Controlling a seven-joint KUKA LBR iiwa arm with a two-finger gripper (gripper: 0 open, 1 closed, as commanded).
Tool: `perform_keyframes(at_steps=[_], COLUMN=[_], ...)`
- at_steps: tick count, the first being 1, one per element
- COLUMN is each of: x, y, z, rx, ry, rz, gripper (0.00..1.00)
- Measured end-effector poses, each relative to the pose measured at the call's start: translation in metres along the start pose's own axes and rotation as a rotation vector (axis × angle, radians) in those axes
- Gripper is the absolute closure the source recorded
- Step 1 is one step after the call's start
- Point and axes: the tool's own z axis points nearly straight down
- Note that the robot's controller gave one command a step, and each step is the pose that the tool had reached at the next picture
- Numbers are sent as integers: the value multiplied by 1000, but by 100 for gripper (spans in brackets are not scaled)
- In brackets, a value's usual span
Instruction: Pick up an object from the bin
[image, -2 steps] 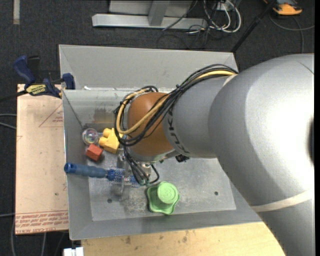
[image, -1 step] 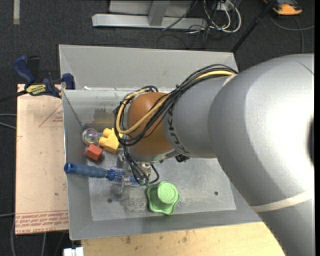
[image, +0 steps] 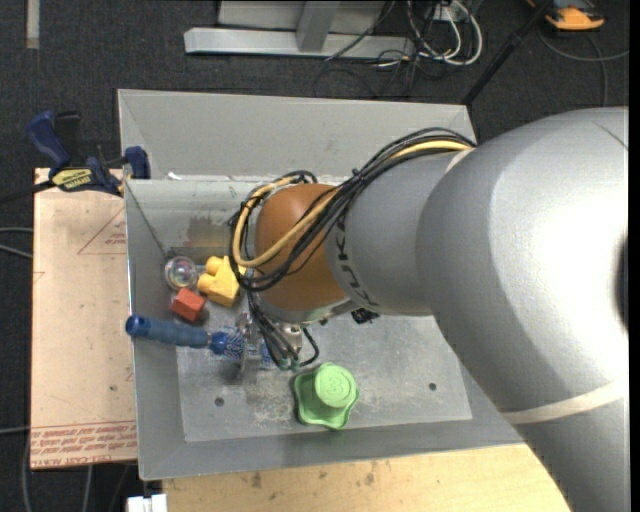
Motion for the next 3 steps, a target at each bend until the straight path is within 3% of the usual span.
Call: perform_keyframes(at_steps=[2, 3], x=[-3, -3], y=[0, 0], z=[-86, -95], rx=[-1, -1], ry=[-5, -3], rz=[0, 0], gripper=[100, 100])
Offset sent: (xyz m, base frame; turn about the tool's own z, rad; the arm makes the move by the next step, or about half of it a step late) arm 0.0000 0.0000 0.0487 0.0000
